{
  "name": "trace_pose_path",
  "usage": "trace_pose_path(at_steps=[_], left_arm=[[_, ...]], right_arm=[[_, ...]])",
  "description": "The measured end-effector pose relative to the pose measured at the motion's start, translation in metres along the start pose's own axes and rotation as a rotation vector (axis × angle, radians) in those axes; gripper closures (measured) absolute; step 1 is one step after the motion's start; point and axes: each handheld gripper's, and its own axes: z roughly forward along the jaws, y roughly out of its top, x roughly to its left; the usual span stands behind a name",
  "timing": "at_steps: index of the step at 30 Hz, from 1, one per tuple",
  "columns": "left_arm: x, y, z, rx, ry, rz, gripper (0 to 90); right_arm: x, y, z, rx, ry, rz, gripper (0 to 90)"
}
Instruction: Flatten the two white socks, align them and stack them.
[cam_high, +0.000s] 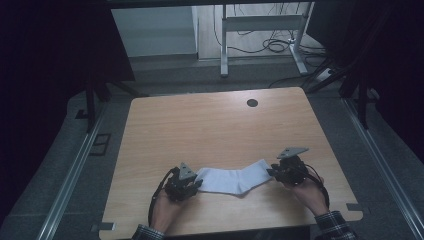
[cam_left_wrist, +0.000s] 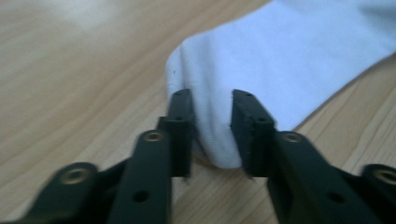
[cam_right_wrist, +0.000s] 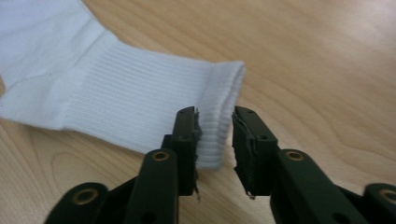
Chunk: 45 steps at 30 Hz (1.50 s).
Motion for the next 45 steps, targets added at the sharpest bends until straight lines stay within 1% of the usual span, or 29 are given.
trace_pose_path(at_steps=[2,3,4,5,7,9,12,14,16,18,20,23,26,28,29,31,32,33,36,39,42,45], left_arm=[[0.000,0.003,-0.003,-0.024,0.011,0.001,56.4],[0.000,0.005,-0.004,-0.033,0.020,0.000,54.2],[0.001,0.005,-0.004,-0.038,0.032,-0.004,52.4],[0.002,0.006,-0.004,-0.041,0.037,-0.016,50.8],[0.006,0.005,-0.001,-0.046,0.031,-0.052,49.9],[0.009,0.004,0.002,-0.043,0.024,-0.076,49.0],[0.013,0.001,0.009,-0.029,0.014,-0.101,48.5],[0.015,0.000,0.012,-0.014,0.017,-0.105,48.6],[0.016,-0.001,0.014,-0.005,0.021,-0.107,49.6],[0.017,-0.003,0.017,0.003,0.016,-0.116,50.9],[0.017,-0.004,0.020,0.005,0.011,-0.118,52.3],[0.018,-0.005,0.021,0.001,-0.003,-0.122,55.5],[0.019,-0.004,0.022,-0.006,-0.018,-0.126,60.5],[0.020,-0.005,0.023,-0.012,-0.037,-0.123,65.3],[0.021,-0.005,0.023,-0.015,-0.050,-0.123,67.6],[0.023,-0.005,0.024,-0.022,-0.080,-0.126,73.2],[0.024,-0.005,0.024,-0.023,-0.092,-0.135,76.7],[0.025,-0.006,0.024,-0.023,-0.104,-0.150,78.3],[0.025,-0.005,0.023,-0.025,-0.102,-0.148,80.4],[0.025,-0.003,0.021,-0.025,-0.087,-0.129,80.7],[0.026,0.001,0.018,-0.030,-0.081,-0.123,80.7],[0.028,0.005,0.013,-0.040,-0.077,-0.112,80.6]], right_arm=[[-0.001,0.003,-0.005,-0.023,0.002,0.009,65.4],[-0.001,0.005,-0.006,-0.034,0.006,0.013,64.7],[-0.001,0.007,-0.006,-0.040,0.005,0.012,64.1],[-0.001,0.009,-0.006,-0.037,0.004,0.014,63.5],[0.000,0.010,0.000,-0.034,0.002,0.011,62.8],[-0.001,0.010,0.006,-0.025,-0.002,0.013,62.6],[-0.003,0.008,0.015,-0.012,-0.008,0.021,62.0],[-0.005,0.006,0.017,-0.003,-0.014,0.023,61.3],[-0.006,0.004,0.019,0.001,-0.009,0.030,60.7],[-0.007,0.002,0.021,0.005,-0.004,0.040,60.1],[-0.007,0.001,0.023,0.006,0.001,0.037,60.1],[-0.004,0.001,0.027,0.016,0.009,0.032,62.5],[-0.004,0.000,0.028,0.016,0.025,0.037,67.5],[-0.005,0.000,0.028,0.018,0.037,0.055,70.9],[-0.005,-0.001,0.028,0.019,0.048,0.070,72.3],[-0.006,0.000,0.028,0.023,0.056,0.082,75.2],[-0.005,0.000,0.028,0.025,0.056,0.086,76.5],[-0.005,0.000,0.028,0.026,0.056,0.086,77.0],[-0.002,0.002,0.027,0.032,0.039,0.071,78.4],[0.000,0.004,0.025,0.031,0.037,0.064,78.9],[0.000,0.007,0.021,0.021,0.033,0.054,78.9],[0.000,0.010,0.016,-0.001,0.034,0.051,78.9]])
